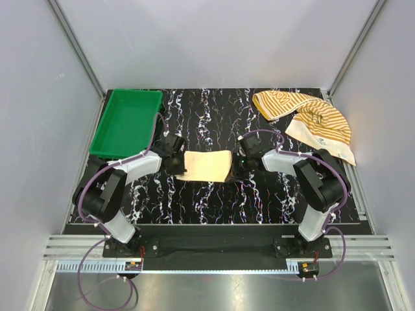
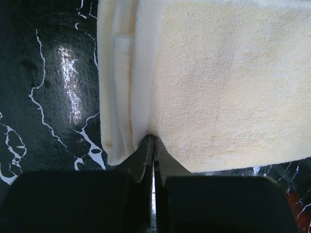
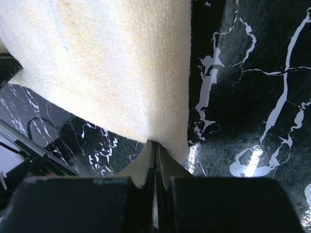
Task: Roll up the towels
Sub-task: Fold the towel
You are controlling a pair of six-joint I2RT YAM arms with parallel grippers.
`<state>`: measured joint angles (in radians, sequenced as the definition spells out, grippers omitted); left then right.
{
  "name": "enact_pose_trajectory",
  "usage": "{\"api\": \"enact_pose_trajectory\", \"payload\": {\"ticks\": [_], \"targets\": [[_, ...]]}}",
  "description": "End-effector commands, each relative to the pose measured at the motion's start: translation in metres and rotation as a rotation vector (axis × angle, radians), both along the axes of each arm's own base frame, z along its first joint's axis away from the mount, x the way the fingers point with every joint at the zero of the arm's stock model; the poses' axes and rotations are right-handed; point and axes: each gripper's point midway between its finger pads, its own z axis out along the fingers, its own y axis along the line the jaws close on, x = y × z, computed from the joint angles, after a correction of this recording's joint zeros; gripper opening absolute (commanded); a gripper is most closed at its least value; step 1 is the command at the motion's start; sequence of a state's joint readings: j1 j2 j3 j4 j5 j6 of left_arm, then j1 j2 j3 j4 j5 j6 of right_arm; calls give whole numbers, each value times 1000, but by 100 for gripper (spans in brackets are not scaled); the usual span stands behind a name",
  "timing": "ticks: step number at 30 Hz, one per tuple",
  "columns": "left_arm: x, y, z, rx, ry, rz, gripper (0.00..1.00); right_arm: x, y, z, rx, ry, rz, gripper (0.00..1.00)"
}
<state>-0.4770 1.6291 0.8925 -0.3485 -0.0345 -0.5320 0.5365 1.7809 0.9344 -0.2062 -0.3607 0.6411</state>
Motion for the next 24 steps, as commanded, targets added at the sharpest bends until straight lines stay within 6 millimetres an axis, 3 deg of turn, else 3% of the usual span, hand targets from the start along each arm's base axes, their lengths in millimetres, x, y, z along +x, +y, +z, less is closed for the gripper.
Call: {"api": "enact_pose_trajectory", "payload": {"ticks": [1,4,6,7,8,9,11,13,14,15,19,24], "targets": [[7,24,-15,101,2,51,0,-11,-15,-10,-73,25,-5,0],[10,18,-9,79,-3,44,0,-8,-14,7,-61,-4,10,0],[15,15,1,64,-28,40,0,-8,-14,27,-51,-38,34,13],[17,14,5,64,-37,39,0,-1,-12,47,-36,-86,39,20],[17,15,8,70,-34,37,0,-5,-19,51,-72,-84,47,37],[23,14,18,69,-57,38,0,0,-19,63,-76,-113,46,44],[23,15,26,78,-63,34,0,2,-29,79,-112,-152,39,50],[29,14,42,83,-100,36,8,6,-35,93,-110,-194,22,56],[27,11,47,87,-104,25,14,10,-39,96,-115,-207,7,57],[31,9,57,89,-132,20,28,11,-44,94,-122,-207,-8,58],[32,0,75,109,-165,-7,53,19,-48,82,-98,-180,-47,57],[24,-3,92,107,-178,-26,59,26,-36,45,-69,-110,-56,54]]}}
